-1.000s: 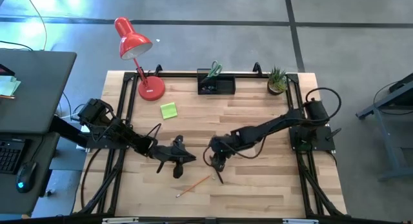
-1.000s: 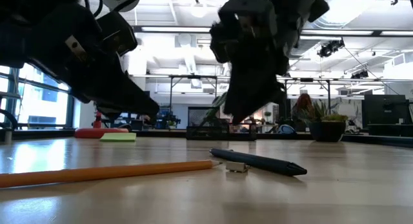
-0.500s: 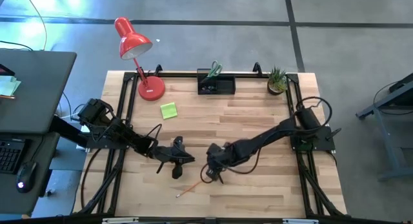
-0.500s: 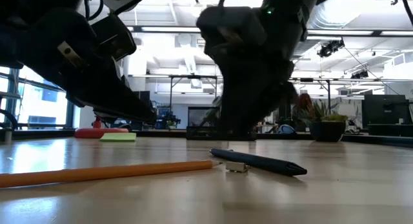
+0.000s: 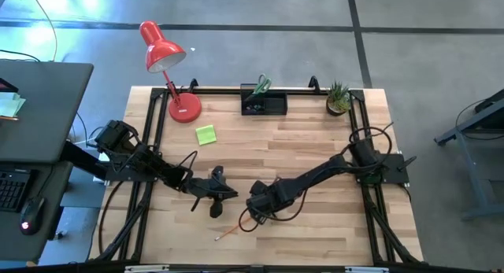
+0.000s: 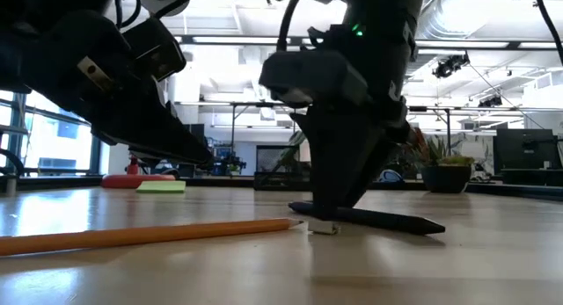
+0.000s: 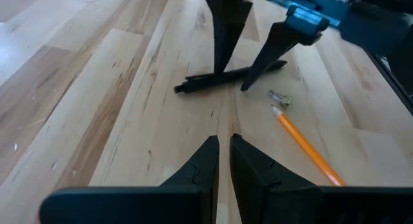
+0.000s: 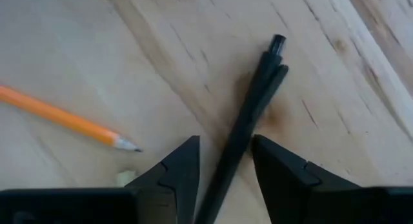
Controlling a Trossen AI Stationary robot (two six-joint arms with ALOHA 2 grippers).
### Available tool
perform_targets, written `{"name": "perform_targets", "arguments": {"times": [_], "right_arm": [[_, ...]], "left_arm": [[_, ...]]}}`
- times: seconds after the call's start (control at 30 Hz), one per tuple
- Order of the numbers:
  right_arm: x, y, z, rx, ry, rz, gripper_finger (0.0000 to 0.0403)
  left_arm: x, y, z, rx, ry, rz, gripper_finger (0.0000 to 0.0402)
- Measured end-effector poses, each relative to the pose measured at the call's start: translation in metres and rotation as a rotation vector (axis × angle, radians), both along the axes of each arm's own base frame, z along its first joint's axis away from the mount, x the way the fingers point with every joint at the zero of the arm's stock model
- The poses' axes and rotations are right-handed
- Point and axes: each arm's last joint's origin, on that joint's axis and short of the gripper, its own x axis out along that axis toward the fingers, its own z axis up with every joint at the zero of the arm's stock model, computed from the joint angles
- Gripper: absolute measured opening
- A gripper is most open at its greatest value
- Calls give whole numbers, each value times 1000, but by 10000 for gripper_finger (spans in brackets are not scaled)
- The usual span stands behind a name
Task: Pick and place office supplies into organizer
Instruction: Put the black pen into the desk organizer
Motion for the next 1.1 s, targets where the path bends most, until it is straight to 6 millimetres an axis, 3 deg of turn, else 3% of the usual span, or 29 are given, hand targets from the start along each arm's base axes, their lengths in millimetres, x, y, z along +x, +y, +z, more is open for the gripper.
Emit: {"name": "perform_targets", "arguments": {"times": [0.4, 0.73, 0.97, 1.1], "right_arm": [[1, -4, -3, -83, 21, 135, 128], [2, -10, -3, -106, 46, 229, 13], [4, -22, -4, -46, 77, 249, 59], [6, -26, -4, -39, 85, 289, 58]], "left_arm": [[-2, -7, 0, -16, 0, -12, 26], [-2, -7, 0, -17, 2, -7, 26], [-2, -7, 0, -17, 3, -7, 26], [-3, -7, -1, -17, 4, -7, 26]]}}
